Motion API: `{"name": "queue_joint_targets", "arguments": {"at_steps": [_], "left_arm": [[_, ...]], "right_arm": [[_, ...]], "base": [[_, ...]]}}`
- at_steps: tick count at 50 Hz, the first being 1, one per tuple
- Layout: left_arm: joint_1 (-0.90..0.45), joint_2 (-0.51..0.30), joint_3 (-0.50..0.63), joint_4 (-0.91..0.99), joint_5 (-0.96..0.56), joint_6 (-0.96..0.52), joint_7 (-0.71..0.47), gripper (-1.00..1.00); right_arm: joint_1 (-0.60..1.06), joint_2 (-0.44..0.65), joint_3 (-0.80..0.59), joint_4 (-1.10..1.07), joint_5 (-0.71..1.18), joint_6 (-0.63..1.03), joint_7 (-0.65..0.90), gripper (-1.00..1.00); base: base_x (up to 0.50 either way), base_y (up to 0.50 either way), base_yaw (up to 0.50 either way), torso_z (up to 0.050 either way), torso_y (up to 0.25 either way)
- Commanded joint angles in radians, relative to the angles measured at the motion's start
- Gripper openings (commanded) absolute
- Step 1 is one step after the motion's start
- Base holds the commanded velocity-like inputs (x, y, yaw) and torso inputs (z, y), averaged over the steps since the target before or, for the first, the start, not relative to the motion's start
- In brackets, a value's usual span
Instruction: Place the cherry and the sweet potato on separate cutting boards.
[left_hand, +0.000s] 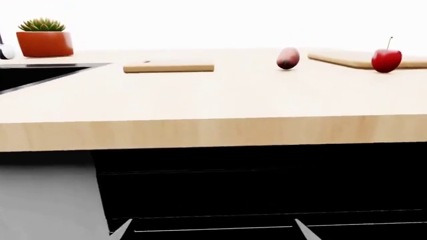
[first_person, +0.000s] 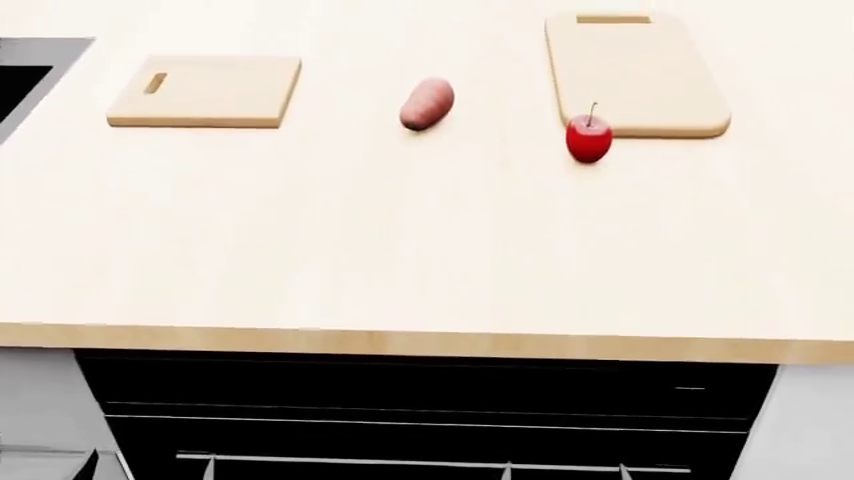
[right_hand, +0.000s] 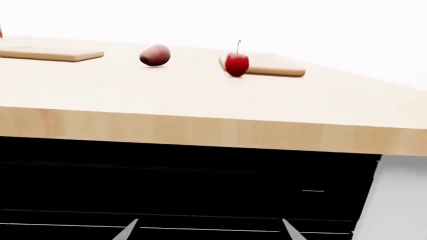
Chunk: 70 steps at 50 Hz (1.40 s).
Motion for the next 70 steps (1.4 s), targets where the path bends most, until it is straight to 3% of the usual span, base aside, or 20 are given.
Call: {"name": "queue_joint_targets", "arguments": {"at_steps": [1, 11, 19, 20, 22, 33, 39, 42, 50, 64, 70], "left_arm": [[-0.001, -0.008, 0.011, -0.002, 0.003, 0.002, -0.006, 1.00], [-0.010, -0.010, 0.024, 0.000, 0.043, -0.008, -0.044, 1.00], [-0.010, -0.009, 0.029, 0.018, 0.022, -0.041, -0.043, 1.00], [-0.024, 0.149, -0.161, 0.008, 0.228, -0.115, 0.133, 1.00], [0.036, 0.137, -0.150, 0.050, 0.177, -0.037, 0.162, 1.00], [0.021, 0.125, -0.145, 0.042, 0.134, -0.068, 0.107, 1.00], [-0.080, 0.105, -0.146, 0.194, 0.086, -0.262, 0.101, 1.00], [-0.148, 0.086, -0.124, 0.280, 0.103, -0.465, 0.086, 1.00], [-0.253, 0.065, -0.132, 0.540, 0.018, -0.811, 0.105, 1.00], [-0.393, 0.052, -0.193, 0.566, -0.034, -0.967, 0.086, 1.00], [-0.369, 0.034, -0.208, 0.578, -0.043, -0.967, 0.090, 1.00]], "right_arm": [[0.002, 0.006, -0.008, 0.001, 0.004, 0.000, 0.006, 1.00], [0.005, 0.010, -0.012, 0.002, 0.009, -0.001, 0.013, 1.00], [0.006, 0.014, -0.021, 0.003, 0.007, 0.000, 0.015, 1.00], [0.012, -0.143, 0.183, 0.065, -0.186, -0.029, -0.160, 1.00], [-0.012, -0.141, 0.169, 0.008, -0.152, 0.005, -0.170, 1.00], [-0.015, -0.120, 0.127, -0.017, -0.110, 0.039, -0.156, 1.00], [0.133, -0.091, 0.132, -0.144, -0.094, 0.251, -0.150, 1.00], [0.206, -0.085, 0.130, -0.238, -0.090, 0.387, -0.149, 1.00], [0.277, -0.043, 0.136, -0.430, -0.066, 0.643, -0.155, 1.00], [0.365, 0.009, 0.183, -0.479, -0.035, 0.825, -0.171, 1.00], [0.353, 0.034, 0.170, -0.509, -0.046, 0.838, -0.171, 1.00]], "base": [[0.00, 0.00, 0.00, 0.050, 0.000], [0.00, 0.00, 0.00, 0.048, 0.000], [0.00, 0.00, 0.00, 0.000, 0.000], [0.00, 0.00, 0.00, 0.000, 0.000], [0.00, 0.00, 0.00, 0.000, 0.000], [0.00, 0.00, 0.00, 0.000, 0.000], [0.00, 0.00, 0.00, 0.000, 0.000], [0.00, 0.00, 0.00, 0.000, 0.000], [0.00, 0.00, 0.00, 0.000, 0.000], [0.00, 0.00, 0.00, 0.000, 0.000], [0.00, 0.00, 0.00, 0.000, 0.000]]}}
